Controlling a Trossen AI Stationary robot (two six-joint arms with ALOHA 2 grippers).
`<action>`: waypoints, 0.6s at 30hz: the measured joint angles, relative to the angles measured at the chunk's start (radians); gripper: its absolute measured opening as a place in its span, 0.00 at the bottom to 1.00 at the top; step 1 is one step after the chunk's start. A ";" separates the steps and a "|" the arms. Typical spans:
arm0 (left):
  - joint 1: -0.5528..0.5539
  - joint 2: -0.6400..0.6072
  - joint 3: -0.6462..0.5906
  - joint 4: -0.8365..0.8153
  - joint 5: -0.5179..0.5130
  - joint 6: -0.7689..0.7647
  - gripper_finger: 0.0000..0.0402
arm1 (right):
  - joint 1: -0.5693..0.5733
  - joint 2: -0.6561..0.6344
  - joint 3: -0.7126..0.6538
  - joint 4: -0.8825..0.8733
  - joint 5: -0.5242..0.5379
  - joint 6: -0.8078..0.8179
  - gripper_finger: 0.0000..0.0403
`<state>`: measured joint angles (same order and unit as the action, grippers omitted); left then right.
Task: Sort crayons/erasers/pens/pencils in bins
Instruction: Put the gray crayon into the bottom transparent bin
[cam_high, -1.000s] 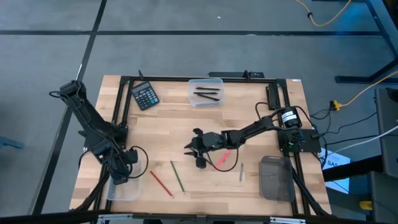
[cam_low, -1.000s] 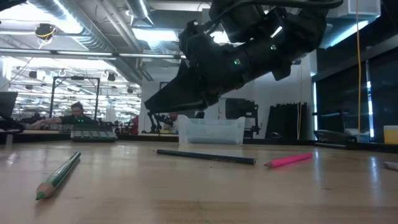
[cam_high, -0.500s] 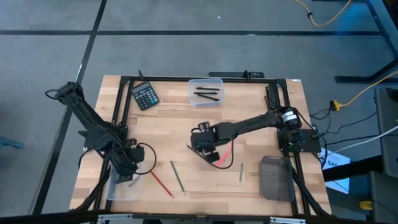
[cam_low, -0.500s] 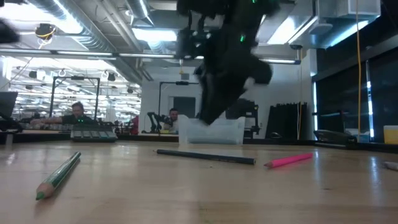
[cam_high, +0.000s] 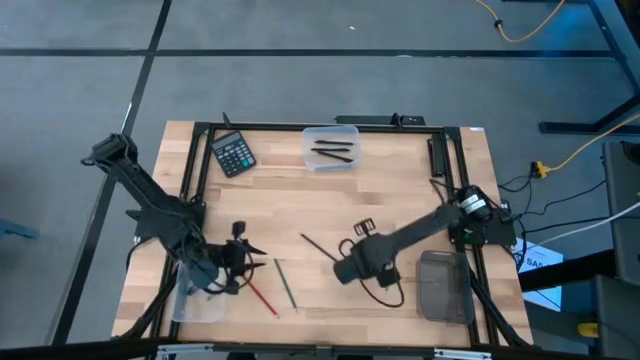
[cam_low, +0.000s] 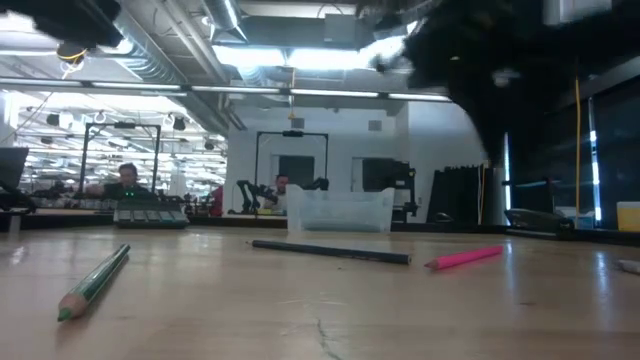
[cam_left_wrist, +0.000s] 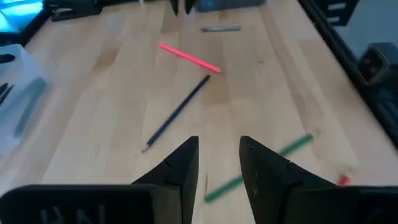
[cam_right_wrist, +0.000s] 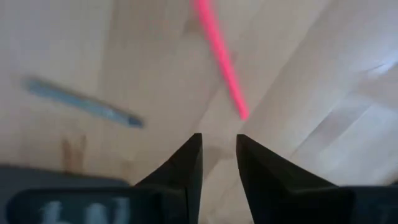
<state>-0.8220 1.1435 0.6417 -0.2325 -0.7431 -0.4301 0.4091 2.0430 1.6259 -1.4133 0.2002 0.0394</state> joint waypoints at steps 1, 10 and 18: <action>0.008 0.013 -0.024 0.065 -0.002 0.013 0.27 | 0.019 0.000 -0.030 0.000 0.001 -0.001 0.25; 0.057 0.163 -0.086 0.428 -0.003 0.102 0.27 | 0.154 0.001 -0.199 0.192 -0.187 -0.032 0.26; 0.128 0.236 -0.086 0.518 -0.004 0.212 0.27 | 0.171 -0.002 -0.293 0.301 -0.196 -0.075 0.26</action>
<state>-0.6935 1.3790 0.5556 0.2859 -0.7467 -0.2176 0.5797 2.0413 1.3324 -1.1122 0.0038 -0.0354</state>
